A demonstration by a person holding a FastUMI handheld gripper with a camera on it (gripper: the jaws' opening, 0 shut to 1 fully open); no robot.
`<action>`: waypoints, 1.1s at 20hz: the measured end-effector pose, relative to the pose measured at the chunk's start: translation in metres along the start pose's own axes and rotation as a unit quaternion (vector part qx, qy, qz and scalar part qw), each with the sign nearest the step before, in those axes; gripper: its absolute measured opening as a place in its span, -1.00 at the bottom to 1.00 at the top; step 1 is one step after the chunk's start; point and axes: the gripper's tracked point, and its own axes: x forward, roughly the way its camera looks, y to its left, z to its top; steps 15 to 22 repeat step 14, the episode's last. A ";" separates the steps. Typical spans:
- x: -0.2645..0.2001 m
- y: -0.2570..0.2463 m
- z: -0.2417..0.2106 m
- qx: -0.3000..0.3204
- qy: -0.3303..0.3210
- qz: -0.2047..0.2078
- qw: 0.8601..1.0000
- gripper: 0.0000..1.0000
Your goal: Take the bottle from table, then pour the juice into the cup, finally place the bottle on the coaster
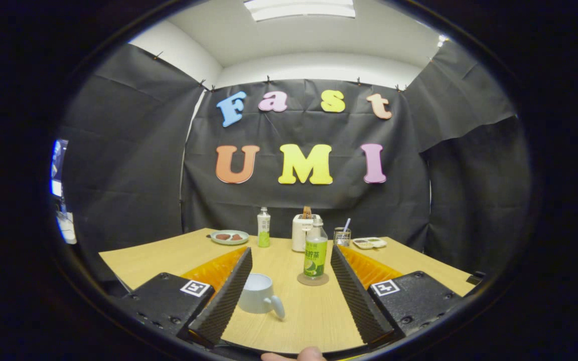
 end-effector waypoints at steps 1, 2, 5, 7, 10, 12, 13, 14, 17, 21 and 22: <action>-0.001 0.000 0.003 -0.002 -0.005 0.000 1.000 1.00; -0.003 0.002 0.005 -0.004 -0.009 0.000 1.000 1.00; -0.003 0.006 0.009 -0.007 -0.012 0.003 1.000 1.00; -0.004 0.007 0.010 -0.002 -0.009 0.006 1.000 1.00; -0.004 0.008 0.014 0.004 -0.008 0.008 1.000 1.00; -0.002 0.010 0.014 0.003 -0.003 0.010 1.000 1.00; 0.001 0.011 0.011 0.003 0.002 0.011 1.000 1.00; 0.003 0.011 0.010 0.003 0.009 0.009 1.000 1.00; 0.003 0.011 0.010 0.003 0.009 0.009 1.000 1.00; 0.003 0.011 0.010 0.003 0.009 0.009 1.000 1.00; 0.003 0.011 0.010 0.003 0.009 0.009 1.000 1.00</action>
